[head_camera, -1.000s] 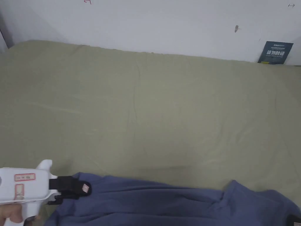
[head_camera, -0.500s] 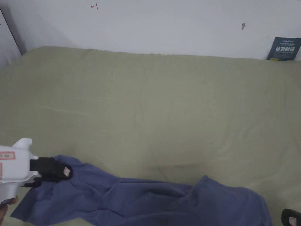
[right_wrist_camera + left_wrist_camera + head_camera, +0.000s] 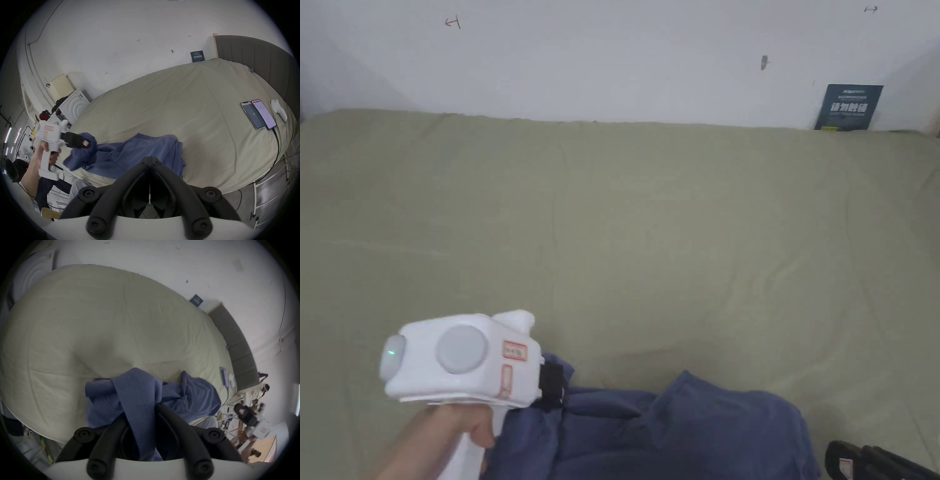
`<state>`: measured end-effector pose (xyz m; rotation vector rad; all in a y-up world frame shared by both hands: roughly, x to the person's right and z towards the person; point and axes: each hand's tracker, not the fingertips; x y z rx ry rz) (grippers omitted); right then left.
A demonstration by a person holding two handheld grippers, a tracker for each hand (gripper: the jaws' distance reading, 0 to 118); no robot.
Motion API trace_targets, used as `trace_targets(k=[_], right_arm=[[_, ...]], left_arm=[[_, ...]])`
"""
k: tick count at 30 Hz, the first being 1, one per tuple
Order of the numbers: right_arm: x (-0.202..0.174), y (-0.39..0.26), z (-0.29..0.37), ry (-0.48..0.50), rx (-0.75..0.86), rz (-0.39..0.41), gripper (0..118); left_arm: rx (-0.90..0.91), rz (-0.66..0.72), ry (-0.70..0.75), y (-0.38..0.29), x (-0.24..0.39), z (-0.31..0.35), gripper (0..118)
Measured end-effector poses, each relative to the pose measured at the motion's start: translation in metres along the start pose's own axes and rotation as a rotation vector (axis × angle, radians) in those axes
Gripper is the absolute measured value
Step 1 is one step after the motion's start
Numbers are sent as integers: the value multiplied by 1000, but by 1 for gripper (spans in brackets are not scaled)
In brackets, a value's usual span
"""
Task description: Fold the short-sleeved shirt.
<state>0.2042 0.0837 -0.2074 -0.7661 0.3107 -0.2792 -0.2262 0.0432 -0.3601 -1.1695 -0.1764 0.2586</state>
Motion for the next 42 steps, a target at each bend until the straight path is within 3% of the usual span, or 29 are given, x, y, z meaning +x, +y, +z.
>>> trace_targets(k=[1, 2, 3, 4, 6, 8, 12, 13, 14, 15, 17, 21, 27, 32, 38, 42], right_arm=[[1, -2, 1, 4, 0, -4, 1], [2, -3, 1, 6, -2, -9, 1], [2, -4, 1, 6, -4, -15, 1], [3, -5, 1, 6, -5, -18, 1], [3, -5, 3, 3, -7, -21, 1], [4, -5, 3, 3, -5, -26, 1], [1, -2, 3, 14, -4, -34, 1], [-1, -2, 3, 14, -6, -32, 1], [-3, -2, 2, 17, -5, -31, 1], [-3, -2, 2, 21, -5, -31, 1], [-6, -2, 0, 30, -9, -33, 1], [-7, -4, -2, 40, -14, -46, 1], [-4, -6, 7, 29, -20, -48, 1], [6, -9, 11, 10, -11, -77, 1], [5, -11, 5, 11, -25, -83, 1], [-5, -7, -2, 34, -27, -64, 1]], left_arm=[[3, -41, 3, -2, 3, -13, 52], [-9, -29, -29, -4, 4, -22, 99], [-40, -23, -36, -18, 27, -35, 118], [-58, -10, -45, -21, 29, -41, 112], [-5, -22, -63, -11, 18, -33, 112], [10, -18, -80, -17, 30, -5, 112], [146, -8, -109, -22, -5, 52, 106], [188, -6, -133, -26, -17, 65, 74], [213, 0, -95, -29, -29, 69, 20], [239, 58, -42, -36, -33, 76, 0], [196, 16, -46, -42, -46, 71, 0], [104, 68, -57, -42, -45, 28, 0], [1, 15, -212, -49, 33, -34, 0], [-14, -30, -201, -55, 73, -80, 0], [1, -15, -220, -53, 64, -70, 0], [95, -5, -282, -43, 26, -12, 0]])
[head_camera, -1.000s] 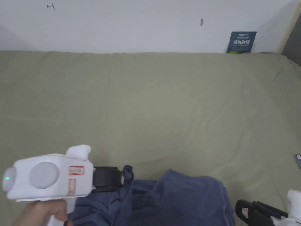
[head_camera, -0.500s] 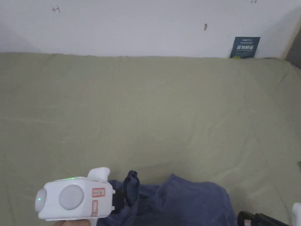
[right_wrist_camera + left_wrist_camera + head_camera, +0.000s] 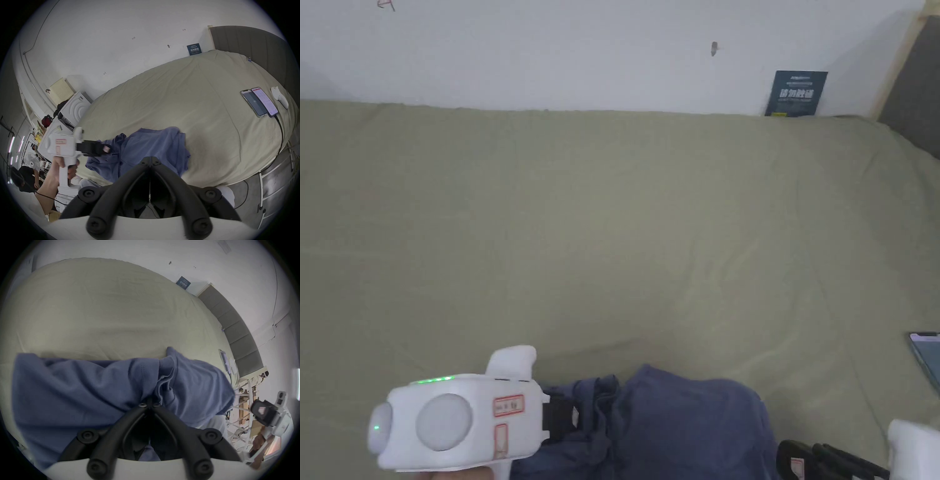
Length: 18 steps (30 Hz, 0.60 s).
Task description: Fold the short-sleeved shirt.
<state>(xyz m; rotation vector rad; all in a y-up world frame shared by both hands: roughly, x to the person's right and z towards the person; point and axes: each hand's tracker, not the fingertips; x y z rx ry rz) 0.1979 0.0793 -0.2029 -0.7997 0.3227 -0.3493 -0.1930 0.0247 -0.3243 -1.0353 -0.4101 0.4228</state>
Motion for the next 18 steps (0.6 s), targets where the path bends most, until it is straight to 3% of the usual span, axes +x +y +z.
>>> trace_targets(k=[5, 9, 12, 13, 15, 16, 18], right_arm=[[-14, 5, -15, 40, -13, 33, 1], [-28, 6, -25, 66, -30, 53, 1], [-32, 5, -31, 63, -49, 67, 1], [-33, 4, -32, 63, -56, 68, 1], [-34, 4, -34, 64, -65, 69, 1], [-34, 4, -33, 61, -65, 68, 1], [-37, 5, -32, 59, -68, 68, 1]], left_arm=[[108, 35, 89, 7, -48, 90, 0], [61, 175, 128, 2, -103, 104, 0], [55, 212, 26, 0, -125, 97, 1], [32, 219, -53, -1, -125, 91, 24], [10, 246, -140, -3, -131, 75, 106], [-21, 249, -157, -4, -135, 63, 118], [-17, 245, -228, -3, -135, 51, 118]])
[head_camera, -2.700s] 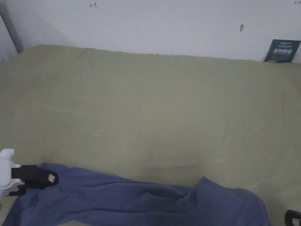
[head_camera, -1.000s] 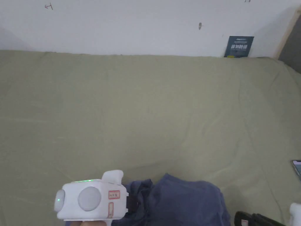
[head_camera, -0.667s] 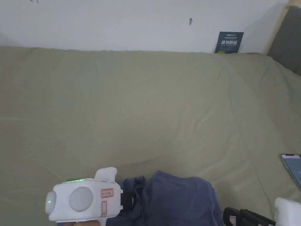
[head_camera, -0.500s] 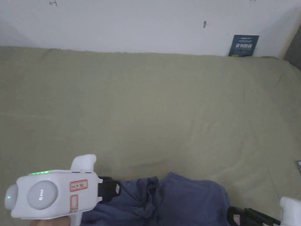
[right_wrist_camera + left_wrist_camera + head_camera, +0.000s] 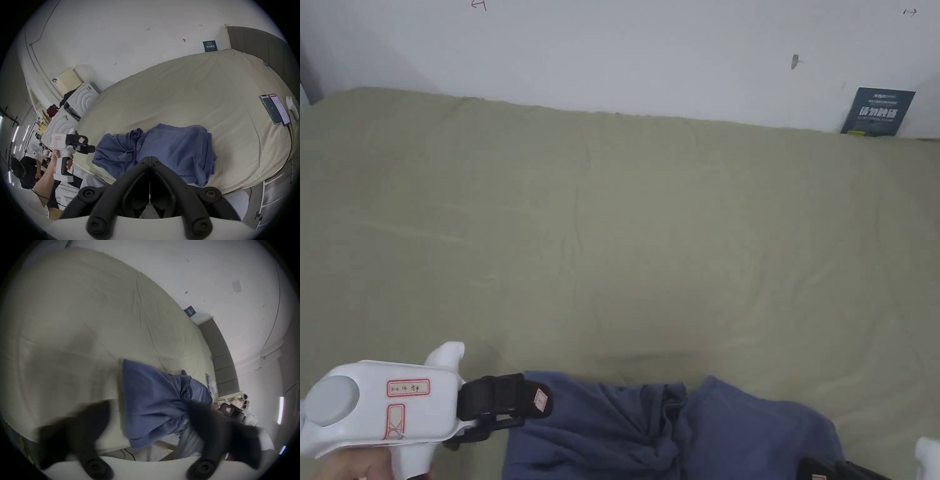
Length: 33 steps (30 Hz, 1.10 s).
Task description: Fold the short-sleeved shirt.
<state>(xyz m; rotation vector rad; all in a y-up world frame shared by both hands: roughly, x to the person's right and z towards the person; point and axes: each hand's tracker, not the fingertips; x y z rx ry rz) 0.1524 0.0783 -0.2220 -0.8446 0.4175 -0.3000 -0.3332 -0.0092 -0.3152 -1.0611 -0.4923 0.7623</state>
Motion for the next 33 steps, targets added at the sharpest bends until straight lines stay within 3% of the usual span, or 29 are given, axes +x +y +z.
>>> trace_targets(k=[2, 6, 9, 10, 11, 12, 13, 16, 19, 24, 27, 33], right_arm=[[-1, 0, 1, -4, -2, -5, 1], [4, 0, 1, -19, -11, -14, 1], [4, 0, 6, -32, -11, -18, 1], [5, -1, 8, -33, -8, -20, 1], [6, -1, 10, -34, -2, -25, 1], [8, -2, 11, -33, 3, -34, 1], [10, -2, 12, -30, 4, -40, 1], [12, -3, 15, -32, 10, -42, 1], [14, -1, 15, -24, 13, -41, 1], [16, 1, 16, 0, 32, -35, 1], [17, 1, 16, 10, 39, -29, 1], [20, -4, 22, 12, 44, -22, 1]], left_arm=[[-27, 51, -14, 2, -7, -13, 118], [-61, 111, -218, 3, -19, -47, 118], [-54, 86, -228, 4, -23, -57, 118], [-48, 88, -197, 6, -21, -54, 100], [-41, 67, -103, 4, -20, -54, 44], [27, 54, 6, 2, -19, -53, 10], [-68, 37, -10, 1, -22, -51, 10], [-4, 73, -83, -6, -16, -30, 10], [51, 89, -60, -10, -4, 4, 10], [187, 80, 145, -7, 19, 83, 10], [219, -19, 398, 5, 46, 108, 10], [134, -230, 628, 6, 135, 52, 10]])
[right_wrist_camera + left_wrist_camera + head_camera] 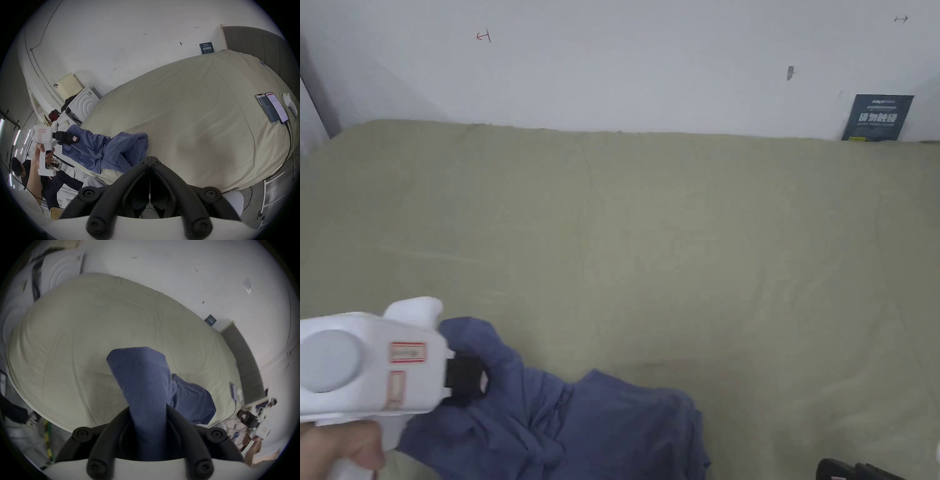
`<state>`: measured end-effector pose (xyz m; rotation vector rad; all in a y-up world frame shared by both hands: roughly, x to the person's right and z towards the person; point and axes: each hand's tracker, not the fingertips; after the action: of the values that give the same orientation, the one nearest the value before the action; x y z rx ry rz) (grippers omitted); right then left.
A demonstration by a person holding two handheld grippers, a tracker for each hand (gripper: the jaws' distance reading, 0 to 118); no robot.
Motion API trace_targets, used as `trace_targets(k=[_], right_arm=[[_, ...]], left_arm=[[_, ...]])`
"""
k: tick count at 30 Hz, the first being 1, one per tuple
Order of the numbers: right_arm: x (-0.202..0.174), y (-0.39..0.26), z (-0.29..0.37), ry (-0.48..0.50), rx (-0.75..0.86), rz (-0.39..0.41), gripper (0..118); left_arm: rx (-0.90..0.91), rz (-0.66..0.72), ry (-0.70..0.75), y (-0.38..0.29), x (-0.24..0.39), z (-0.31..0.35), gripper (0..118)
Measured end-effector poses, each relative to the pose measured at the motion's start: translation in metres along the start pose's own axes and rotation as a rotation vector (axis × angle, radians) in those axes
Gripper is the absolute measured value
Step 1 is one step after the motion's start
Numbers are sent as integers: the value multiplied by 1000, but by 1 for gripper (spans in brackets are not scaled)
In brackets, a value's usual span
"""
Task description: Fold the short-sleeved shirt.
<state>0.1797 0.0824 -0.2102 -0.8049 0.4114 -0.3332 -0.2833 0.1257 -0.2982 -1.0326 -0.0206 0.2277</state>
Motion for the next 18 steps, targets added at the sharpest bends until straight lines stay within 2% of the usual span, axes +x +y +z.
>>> trace_targets(k=[2, 6, 11, 14, 18], right_arm=[[2, -2, 4, -8, 3, 2, 1], [6, -6, 11, -12, 4, -11, 1], [16, -9, 17, -33, 12, -45, 1], [20, -10, 21, -46, 14, -57, 1], [25, -10, 24, -55, 17, -57, 1]], left_arm=[[-7, -146, 95, -6, 45, -9, 10], [-42, -253, 86, -15, 103, -47, 10], [-115, -355, 145, -48, 178, -106, 10], [-172, -351, 145, -62, 196, -141, 10], [-162, -225, 73, -62, 178, -149, 13]])
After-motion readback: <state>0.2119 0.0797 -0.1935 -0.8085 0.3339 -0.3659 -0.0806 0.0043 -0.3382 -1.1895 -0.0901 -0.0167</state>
